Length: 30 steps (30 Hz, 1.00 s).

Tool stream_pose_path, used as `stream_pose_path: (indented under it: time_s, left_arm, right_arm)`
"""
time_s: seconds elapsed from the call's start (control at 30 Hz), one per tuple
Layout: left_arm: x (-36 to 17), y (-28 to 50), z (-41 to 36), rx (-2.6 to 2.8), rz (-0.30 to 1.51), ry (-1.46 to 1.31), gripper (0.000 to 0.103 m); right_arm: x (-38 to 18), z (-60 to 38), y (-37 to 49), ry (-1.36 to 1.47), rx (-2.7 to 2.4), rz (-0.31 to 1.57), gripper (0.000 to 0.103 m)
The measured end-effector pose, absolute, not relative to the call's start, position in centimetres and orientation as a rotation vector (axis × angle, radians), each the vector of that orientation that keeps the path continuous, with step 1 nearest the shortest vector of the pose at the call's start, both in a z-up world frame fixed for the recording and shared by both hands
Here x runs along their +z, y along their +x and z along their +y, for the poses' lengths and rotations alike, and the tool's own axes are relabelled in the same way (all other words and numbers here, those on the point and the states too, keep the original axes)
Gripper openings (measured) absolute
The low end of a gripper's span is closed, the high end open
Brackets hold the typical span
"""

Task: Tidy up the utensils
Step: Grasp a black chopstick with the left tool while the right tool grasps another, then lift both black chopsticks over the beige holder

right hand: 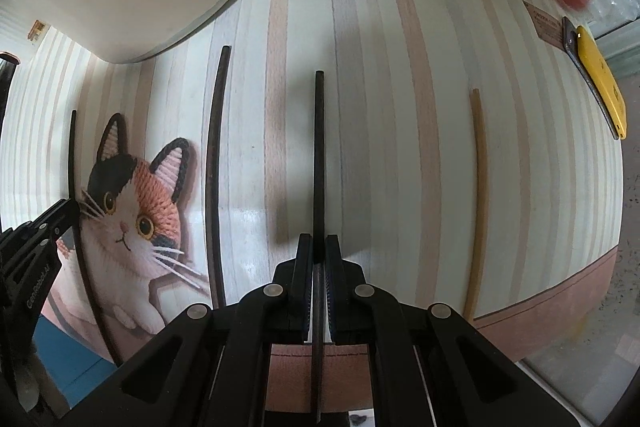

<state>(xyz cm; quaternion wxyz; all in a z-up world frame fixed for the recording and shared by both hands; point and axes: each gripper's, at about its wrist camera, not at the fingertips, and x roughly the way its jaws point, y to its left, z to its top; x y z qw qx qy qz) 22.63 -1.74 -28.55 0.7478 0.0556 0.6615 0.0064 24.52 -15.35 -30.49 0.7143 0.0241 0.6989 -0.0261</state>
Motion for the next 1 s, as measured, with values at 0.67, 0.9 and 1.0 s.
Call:
stream_pose_path:
  time_s: [0.67,0.9,1.0]
  left_arm:
    - [-19.7,21.9,0.2,-0.028,1.264,0.041,0.003]
    - [-14.7,21.7,0.6,-0.017,1.139,0.018,0.003]
    - [-12.8,22.0,0.8,-0.010,1.083,0.023,0.003]
  right_arm:
    - [-21.6,-15.7,22.3,0.122,-0.057,1.208,0.006]
    - [-16.8,-15.5,21.7,0.083,-0.041,1.030,0.005]
    - [-15.4,-15.1,22.0,0.090,-0.035,0.972,0.005]
